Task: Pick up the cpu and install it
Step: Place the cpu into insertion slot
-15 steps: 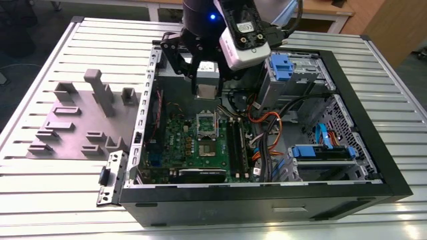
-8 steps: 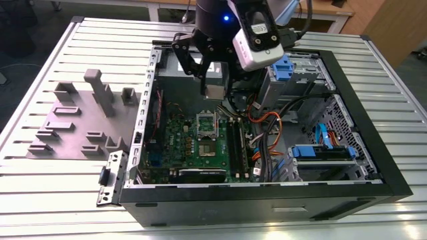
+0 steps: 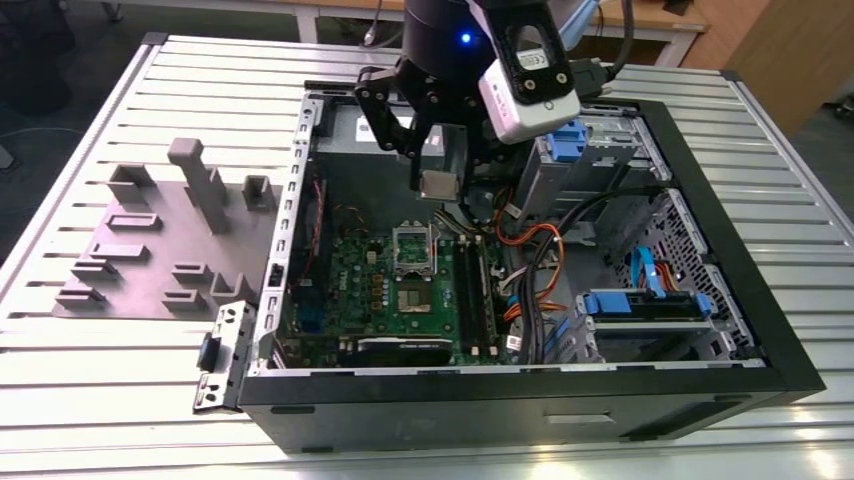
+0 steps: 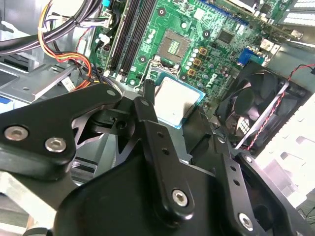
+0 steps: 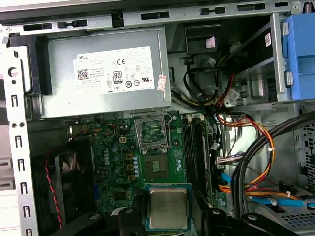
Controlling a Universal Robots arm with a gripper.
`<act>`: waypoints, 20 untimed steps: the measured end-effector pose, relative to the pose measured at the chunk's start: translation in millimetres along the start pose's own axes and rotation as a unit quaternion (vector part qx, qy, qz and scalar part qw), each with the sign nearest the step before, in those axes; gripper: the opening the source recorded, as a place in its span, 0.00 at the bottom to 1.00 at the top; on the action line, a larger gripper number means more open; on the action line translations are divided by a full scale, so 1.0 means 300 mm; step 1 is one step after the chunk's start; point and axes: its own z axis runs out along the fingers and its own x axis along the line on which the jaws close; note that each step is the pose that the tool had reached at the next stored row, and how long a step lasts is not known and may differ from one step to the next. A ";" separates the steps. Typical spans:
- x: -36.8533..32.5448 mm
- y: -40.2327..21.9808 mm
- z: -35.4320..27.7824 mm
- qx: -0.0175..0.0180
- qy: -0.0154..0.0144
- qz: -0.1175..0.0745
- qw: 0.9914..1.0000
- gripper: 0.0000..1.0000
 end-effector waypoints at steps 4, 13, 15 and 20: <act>0.000 0.000 0.000 0.000 0.000 0.000 1.000 0.47; -0.001 -0.009 0.014 0.000 0.000 0.000 1.000 0.47; -0.002 -0.015 0.026 0.000 0.000 0.000 1.000 0.47; 0.005 -0.019 0.056 0.000 0.000 0.000 1.000 0.47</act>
